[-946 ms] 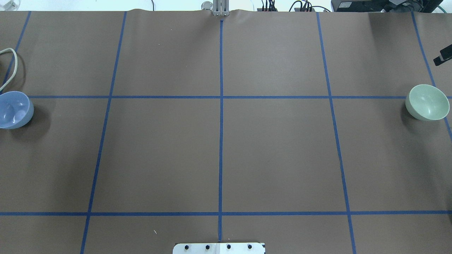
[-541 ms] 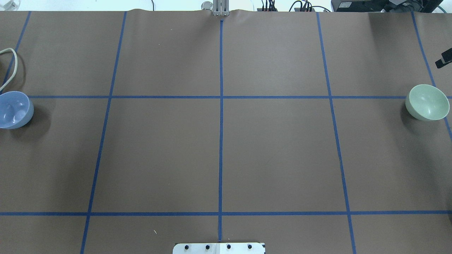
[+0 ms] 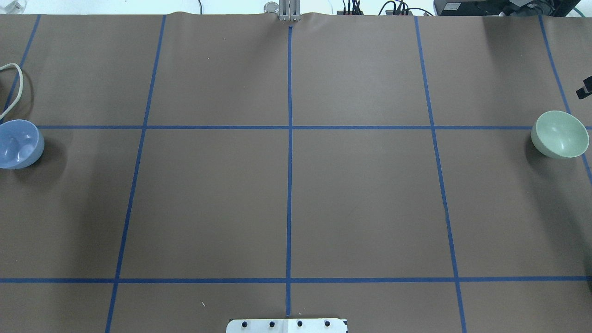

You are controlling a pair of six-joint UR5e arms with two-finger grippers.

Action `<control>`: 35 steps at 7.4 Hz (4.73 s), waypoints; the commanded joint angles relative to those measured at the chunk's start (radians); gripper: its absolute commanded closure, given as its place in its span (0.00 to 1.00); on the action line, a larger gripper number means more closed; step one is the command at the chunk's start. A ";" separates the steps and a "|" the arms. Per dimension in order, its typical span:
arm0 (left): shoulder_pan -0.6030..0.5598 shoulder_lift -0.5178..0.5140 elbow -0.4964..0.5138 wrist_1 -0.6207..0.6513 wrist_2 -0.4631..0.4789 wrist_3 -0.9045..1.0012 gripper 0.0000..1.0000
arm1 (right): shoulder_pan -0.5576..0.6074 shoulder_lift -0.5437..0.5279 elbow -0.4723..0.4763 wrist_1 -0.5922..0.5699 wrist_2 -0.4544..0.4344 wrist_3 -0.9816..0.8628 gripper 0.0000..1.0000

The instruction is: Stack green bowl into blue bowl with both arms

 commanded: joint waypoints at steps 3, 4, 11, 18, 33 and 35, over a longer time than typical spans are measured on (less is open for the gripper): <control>0.063 -0.005 0.043 -0.063 0.071 -0.053 0.02 | 0.000 0.006 0.000 0.000 0.002 0.004 0.00; 0.076 -0.011 0.057 -0.084 0.090 -0.059 0.03 | 0.000 0.006 0.000 0.002 0.002 0.004 0.00; 0.149 -0.039 0.140 -0.113 0.116 -0.053 0.03 | 0.000 0.007 0.000 0.000 0.002 0.004 0.00; 0.194 -0.014 0.215 -0.208 0.117 -0.049 0.13 | 0.000 0.026 0.000 0.002 0.001 0.024 0.00; 0.380 -0.164 -0.182 0.028 0.073 -0.561 1.00 | 0.000 -0.008 -0.183 0.155 -0.006 -0.024 0.00; 0.476 -0.256 -0.193 0.040 0.133 -0.732 1.00 | 0.000 -0.008 -0.281 0.253 -0.001 -0.024 0.01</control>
